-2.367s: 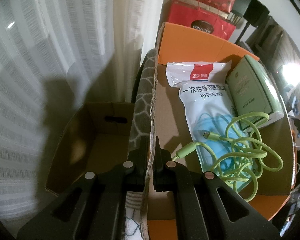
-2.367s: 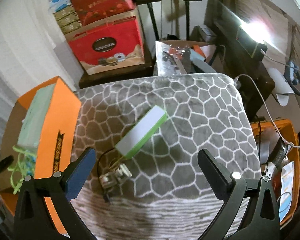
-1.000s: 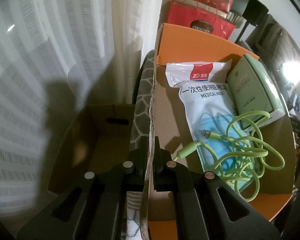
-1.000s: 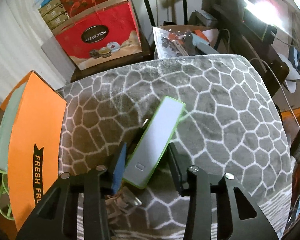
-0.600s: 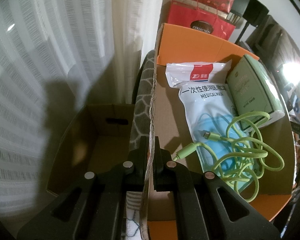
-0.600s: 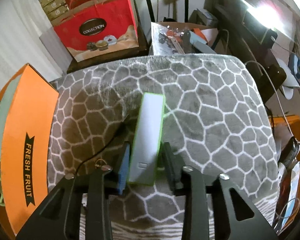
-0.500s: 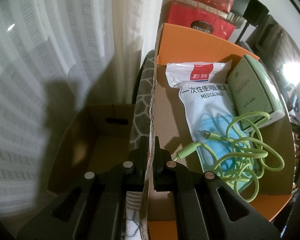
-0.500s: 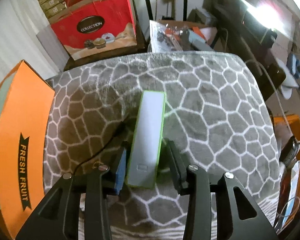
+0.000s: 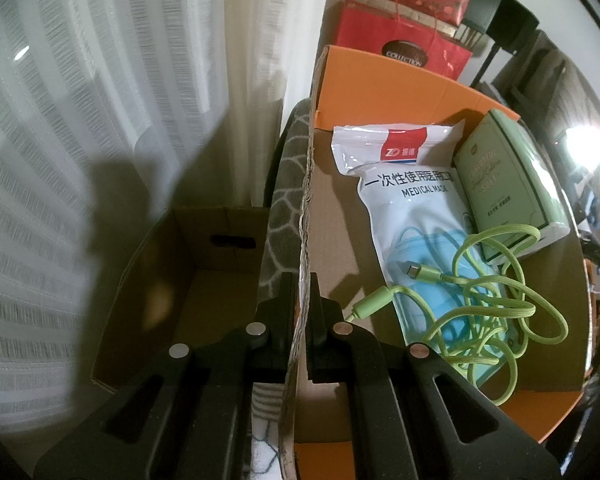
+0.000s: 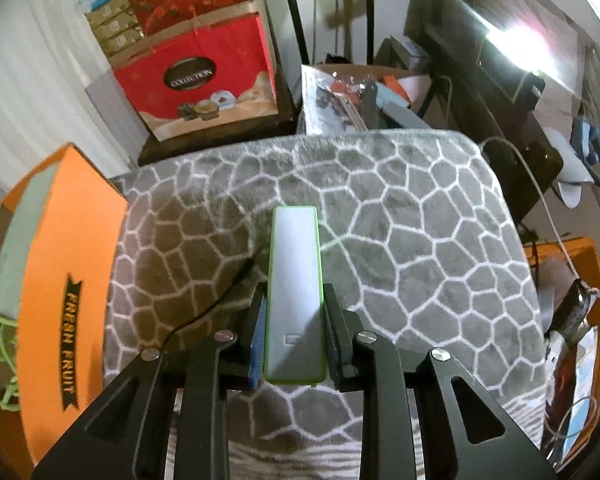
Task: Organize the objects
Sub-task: 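Carry the power bank with the right tool and lower it beside the green cable, then open the right tool to release the power bank in the box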
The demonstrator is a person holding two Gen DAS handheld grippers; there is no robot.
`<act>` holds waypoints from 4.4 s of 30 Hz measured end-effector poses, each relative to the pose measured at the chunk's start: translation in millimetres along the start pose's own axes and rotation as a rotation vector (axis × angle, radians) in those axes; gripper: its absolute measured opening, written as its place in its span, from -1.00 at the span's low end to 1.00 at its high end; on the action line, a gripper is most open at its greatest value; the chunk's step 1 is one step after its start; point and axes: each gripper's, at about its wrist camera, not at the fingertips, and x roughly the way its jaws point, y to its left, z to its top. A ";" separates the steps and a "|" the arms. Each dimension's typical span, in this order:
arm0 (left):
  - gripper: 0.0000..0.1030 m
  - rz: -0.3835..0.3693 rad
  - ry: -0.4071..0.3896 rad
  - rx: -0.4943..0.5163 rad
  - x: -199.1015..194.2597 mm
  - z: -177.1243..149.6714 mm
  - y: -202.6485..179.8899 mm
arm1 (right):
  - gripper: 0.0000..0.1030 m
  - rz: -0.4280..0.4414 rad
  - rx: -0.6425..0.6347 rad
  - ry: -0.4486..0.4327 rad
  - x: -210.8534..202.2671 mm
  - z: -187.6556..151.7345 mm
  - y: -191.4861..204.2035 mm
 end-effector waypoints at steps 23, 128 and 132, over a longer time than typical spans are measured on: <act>-0.93 -0.013 0.006 -0.019 1.4 1.1 2.4 | -0.53 0.158 -0.163 -0.179 -119.6 4.9 87.3; -0.92 0.019 -0.009 -0.115 1.9 0.7 4.0 | 0.57 0.184 -0.429 -0.066 -94.5 -66.6 194.8; -0.92 0.021 -0.009 -0.117 2.0 0.7 3.9 | 0.63 0.167 -0.399 -0.078 -97.8 -64.7 179.7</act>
